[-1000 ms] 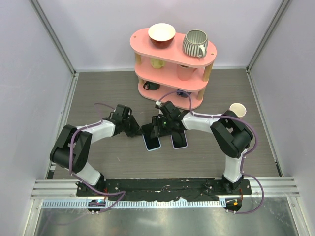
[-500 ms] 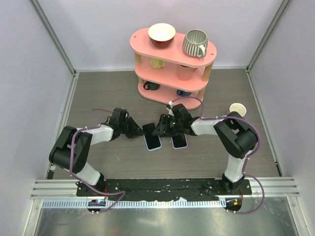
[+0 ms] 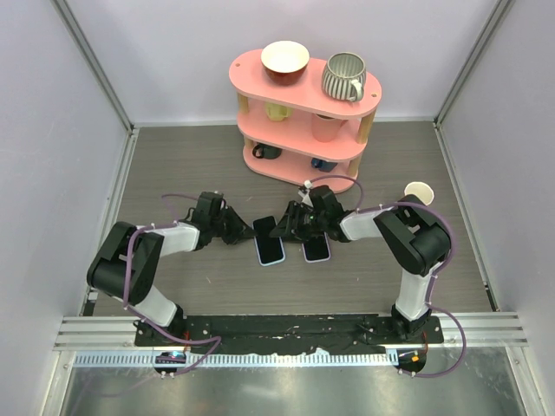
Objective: Put the phone into the phone case
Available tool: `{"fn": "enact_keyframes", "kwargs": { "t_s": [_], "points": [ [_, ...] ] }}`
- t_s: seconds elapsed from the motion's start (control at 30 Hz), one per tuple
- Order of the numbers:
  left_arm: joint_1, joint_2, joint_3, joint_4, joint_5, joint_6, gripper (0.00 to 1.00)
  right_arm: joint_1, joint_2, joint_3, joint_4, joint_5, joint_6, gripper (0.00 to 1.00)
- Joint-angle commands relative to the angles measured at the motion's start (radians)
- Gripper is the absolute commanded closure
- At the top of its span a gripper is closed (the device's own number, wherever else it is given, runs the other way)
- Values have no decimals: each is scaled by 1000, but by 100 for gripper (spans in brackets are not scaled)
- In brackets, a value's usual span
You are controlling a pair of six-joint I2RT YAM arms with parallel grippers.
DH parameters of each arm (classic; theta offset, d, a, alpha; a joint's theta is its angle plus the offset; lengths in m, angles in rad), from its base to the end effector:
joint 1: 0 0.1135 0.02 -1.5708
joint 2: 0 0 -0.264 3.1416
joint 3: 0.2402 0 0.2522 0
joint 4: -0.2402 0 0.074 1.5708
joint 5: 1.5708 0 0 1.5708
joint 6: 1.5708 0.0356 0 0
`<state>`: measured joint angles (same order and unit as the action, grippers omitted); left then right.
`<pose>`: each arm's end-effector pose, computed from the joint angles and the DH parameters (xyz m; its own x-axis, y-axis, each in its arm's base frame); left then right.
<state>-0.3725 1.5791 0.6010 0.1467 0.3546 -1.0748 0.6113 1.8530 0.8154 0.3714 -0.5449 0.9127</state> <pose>0.2574 -0.1138 0.1285 -0.8194 -0.5653 -0.0951 -0.3391 0.6117 -0.7147 0.2775 0.2170 0.1221 -0.9618 0.1521 -0.2274 -0.1039 0.5659 0.8179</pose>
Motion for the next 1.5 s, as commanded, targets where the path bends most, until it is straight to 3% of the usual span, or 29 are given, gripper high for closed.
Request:
{"fn": "enact_keyframes", "kwargs": {
  "t_s": [0.0, 0.1, 0.27, 0.33, 0.6, 0.67, 0.77, 0.8, 0.97, 1.2, 1.3, 1.47],
  "points": [
    [-46, 50, -26, 20, 115, -33, 98, 41, -8, 53, 234, -148, 72, 51],
    [-46, 58, -29, 31, 121, -36, 98, 42, 5, 47, 308, -179, 109, 52],
    [-46, 48, -18, 16, 119, -25, 98, 41, 5, 76, 91, -87, 6, 53],
    [-46, 42, -14, 1, 116, -19, 98, 33, 14, 71, 54, -69, -8, 58],
    [-46, -1, 9, -50, 113, -5, 94, 30, -14, 47, 46, -66, -40, 94],
    [-46, -22, 26, -73, 106, 9, 91, 28, -32, 48, 37, -70, -54, 99],
    [-46, -66, 71, -134, 84, 38, 80, 21, -64, 36, 35, -92, -80, 99],
    [-46, -80, 100, -181, 77, 47, 72, 18, -74, 30, 41, -102, -83, 99],
    [-14, -218, 200, -314, 40, 134, 52, -8, -155, -44, 187, -222, -57, 99],
    [56, -424, 327, -446, 168, 311, 12, -16, -306, -99, 376, -354, -21, 99],
    [95, -494, 329, -437, 301, 340, 2, -15, -363, -122, 446, -389, -2, 99],
    [98, -585, 248, -331, 490, 334, 0, -16, -445, -195, 723, -449, 89, 99]
  ]
}}
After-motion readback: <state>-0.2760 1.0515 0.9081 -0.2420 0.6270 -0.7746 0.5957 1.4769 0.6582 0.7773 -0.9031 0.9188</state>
